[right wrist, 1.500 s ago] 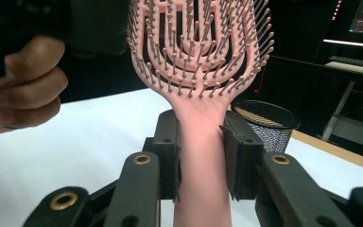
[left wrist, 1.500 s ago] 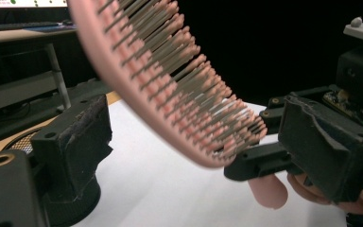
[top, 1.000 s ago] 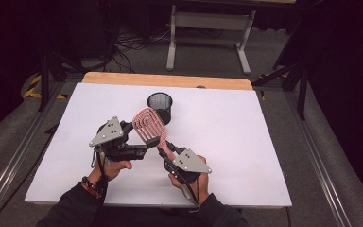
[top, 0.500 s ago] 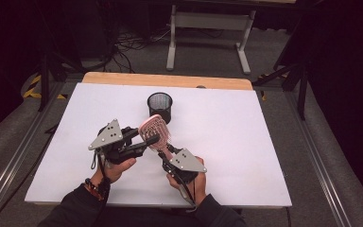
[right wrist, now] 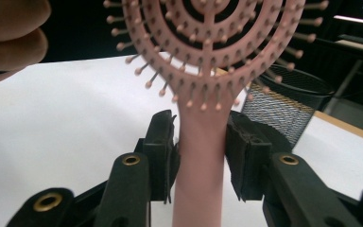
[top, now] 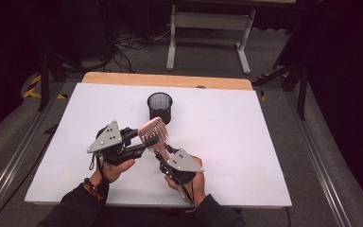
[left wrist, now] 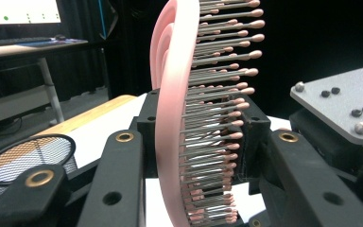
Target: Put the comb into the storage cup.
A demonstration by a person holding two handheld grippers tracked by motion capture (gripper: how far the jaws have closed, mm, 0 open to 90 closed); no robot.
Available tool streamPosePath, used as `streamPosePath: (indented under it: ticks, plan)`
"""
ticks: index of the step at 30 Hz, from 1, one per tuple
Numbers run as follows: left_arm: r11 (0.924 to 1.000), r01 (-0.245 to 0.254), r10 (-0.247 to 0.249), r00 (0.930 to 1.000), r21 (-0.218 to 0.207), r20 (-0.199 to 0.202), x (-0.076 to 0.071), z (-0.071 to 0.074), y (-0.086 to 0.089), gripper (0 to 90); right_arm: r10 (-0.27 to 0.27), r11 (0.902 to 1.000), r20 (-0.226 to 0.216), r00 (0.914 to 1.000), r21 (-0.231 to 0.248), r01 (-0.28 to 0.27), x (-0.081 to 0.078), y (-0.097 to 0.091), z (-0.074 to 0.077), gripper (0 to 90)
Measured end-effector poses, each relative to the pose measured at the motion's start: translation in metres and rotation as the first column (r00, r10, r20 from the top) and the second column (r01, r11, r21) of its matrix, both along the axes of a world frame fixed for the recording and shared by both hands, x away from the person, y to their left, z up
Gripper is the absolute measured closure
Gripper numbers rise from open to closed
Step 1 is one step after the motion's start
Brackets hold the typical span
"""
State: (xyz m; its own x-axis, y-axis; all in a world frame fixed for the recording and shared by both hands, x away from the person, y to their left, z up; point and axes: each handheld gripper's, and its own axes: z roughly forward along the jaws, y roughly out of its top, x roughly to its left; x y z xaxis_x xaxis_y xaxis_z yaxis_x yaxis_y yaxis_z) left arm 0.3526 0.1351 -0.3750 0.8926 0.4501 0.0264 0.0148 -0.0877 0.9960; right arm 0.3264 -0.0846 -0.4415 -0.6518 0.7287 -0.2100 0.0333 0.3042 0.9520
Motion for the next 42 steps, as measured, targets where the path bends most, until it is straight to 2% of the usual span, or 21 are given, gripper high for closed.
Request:
streamPosePath:
  ticks: [11,18,23,30,33,39,42]
  plan:
    - [0.9997,-0.022,0.023,0.9997,-0.010,0.010,0.002,0.001,0.008,63.8,0.041,0.9990,-0.019,0.9990,-0.015,-0.042,0.000,0.001,0.000,51.1]
    - [0.9995,-0.032,0.032,0.9995,-0.007,0.009,0.004,0.002,0.011,63.8,0.041,0.9987,-0.016,0.9990,-0.030,-0.041,0.001,0.001,-0.001,41.7]
    - [0.9991,-0.041,0.041,0.9991,-0.010,0.003,0.005,0.002,0.015,63.8,0.036,0.9977,0.014,0.9993,-0.057,-0.035,-0.001,0.000,-0.001,40.5]
    - [0.9984,-0.056,0.056,0.9984,-0.015,0.009,0.007,0.002,0.020,63.8,0.050,0.9956,0.012,0.9987,-0.080,-0.048,0.000,-0.006,0.001,34.8]
    - [0.9981,-0.059,0.059,0.9982,-0.016,0.007,0.007,0.002,0.022,63.8,0.053,0.9955,0.007,0.9986,-0.080,-0.052,0.002,-0.009,0.003,33.2]
    - [0.9977,-0.065,0.065,0.9979,-0.019,0.009,0.008,0.002,0.028,63.8,0.035,0.9961,0.033,0.9988,-0.082,-0.032,0.002,-0.016,0.006,32.3]
    - [0.9975,-0.068,0.068,0.9977,-0.019,0.007,0.009,0.002,0.031,63.8,0.031,0.9966,0.030,0.9991,-0.078,-0.029,0.003,-0.019,0.007,31.7]
